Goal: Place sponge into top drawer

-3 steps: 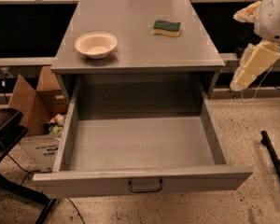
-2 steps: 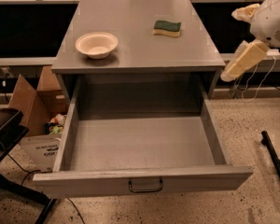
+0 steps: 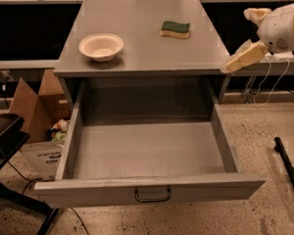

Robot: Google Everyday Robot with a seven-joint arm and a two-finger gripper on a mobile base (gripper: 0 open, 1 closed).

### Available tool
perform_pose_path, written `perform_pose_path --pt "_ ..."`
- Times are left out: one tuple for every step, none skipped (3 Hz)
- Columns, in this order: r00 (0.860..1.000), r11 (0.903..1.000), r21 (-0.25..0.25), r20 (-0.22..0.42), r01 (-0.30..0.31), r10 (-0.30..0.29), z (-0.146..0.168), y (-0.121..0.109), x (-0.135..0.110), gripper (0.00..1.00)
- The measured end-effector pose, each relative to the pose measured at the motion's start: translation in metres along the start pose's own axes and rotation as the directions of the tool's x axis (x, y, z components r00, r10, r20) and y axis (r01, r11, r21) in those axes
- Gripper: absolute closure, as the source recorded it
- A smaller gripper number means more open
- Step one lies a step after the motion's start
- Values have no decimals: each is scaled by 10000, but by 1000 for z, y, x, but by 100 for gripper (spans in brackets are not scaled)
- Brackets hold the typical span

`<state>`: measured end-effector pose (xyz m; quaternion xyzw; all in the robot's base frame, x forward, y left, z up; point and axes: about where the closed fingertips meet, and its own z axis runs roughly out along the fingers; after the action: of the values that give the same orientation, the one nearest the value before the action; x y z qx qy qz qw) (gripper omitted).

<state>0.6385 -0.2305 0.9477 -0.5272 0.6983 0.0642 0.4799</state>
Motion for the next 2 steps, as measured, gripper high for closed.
perform_pose_path --pt "10000 10000 -22 -39 34 -34 -1 1 -1 0" --pt "9974 9991 414 715 -67 38 8 -2 1 0"
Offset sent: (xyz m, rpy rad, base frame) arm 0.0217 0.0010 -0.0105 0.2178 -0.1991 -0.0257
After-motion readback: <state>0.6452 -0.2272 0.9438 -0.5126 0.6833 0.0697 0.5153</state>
